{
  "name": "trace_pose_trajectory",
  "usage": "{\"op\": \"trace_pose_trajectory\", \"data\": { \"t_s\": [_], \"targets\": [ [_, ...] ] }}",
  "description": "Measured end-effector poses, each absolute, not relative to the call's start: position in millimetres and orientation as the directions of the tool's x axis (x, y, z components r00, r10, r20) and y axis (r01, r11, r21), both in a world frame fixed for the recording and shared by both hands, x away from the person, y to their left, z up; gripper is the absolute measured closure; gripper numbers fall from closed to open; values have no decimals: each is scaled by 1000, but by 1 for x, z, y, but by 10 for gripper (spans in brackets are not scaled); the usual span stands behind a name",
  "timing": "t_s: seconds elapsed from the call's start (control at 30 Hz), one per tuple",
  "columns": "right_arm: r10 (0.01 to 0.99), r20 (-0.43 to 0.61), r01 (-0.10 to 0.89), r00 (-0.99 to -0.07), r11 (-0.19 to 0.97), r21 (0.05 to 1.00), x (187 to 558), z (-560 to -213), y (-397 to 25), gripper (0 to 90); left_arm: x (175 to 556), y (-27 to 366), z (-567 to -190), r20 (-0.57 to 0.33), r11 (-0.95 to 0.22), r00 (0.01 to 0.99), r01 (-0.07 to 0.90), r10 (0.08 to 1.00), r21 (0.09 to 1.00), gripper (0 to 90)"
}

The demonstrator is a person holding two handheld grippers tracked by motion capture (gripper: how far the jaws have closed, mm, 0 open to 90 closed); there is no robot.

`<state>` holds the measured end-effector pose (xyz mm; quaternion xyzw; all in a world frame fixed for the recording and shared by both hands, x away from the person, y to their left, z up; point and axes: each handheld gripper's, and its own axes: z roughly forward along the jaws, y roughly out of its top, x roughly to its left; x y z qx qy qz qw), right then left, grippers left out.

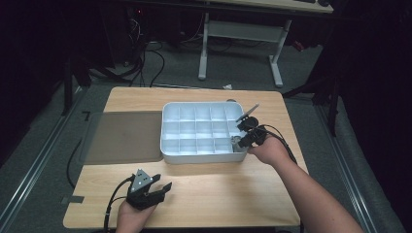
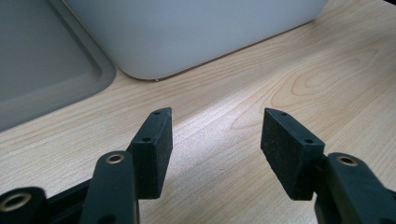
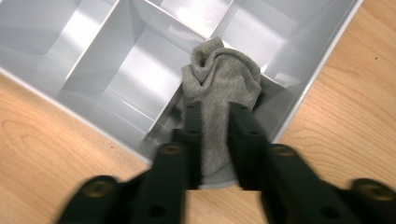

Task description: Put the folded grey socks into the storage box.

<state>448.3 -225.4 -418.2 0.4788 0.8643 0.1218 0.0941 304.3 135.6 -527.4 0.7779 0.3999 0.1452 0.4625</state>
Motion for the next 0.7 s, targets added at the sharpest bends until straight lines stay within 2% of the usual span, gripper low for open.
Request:
{"op": "trace_pose_trajectory", "data": {
  "t_s": [0.1, 0.43, 0.7],
  "targets": [
    [851, -66, 811, -520, 517, 274, 446, -423, -223, 900, 304, 136, -527, -144, -251, 638, 487, 757, 836, 440],
    [848, -58, 822, -527, 526, 217, 451, -453, -220, 898, 305, 137, -527, -146, -250, 636, 490, 758, 835, 440],
    [852, -36, 822, -523, 515, 243, 453, -440, -222, 875, 304, 137, -527, -149, -250, 638, 491, 755, 834, 440]
  ]
}}
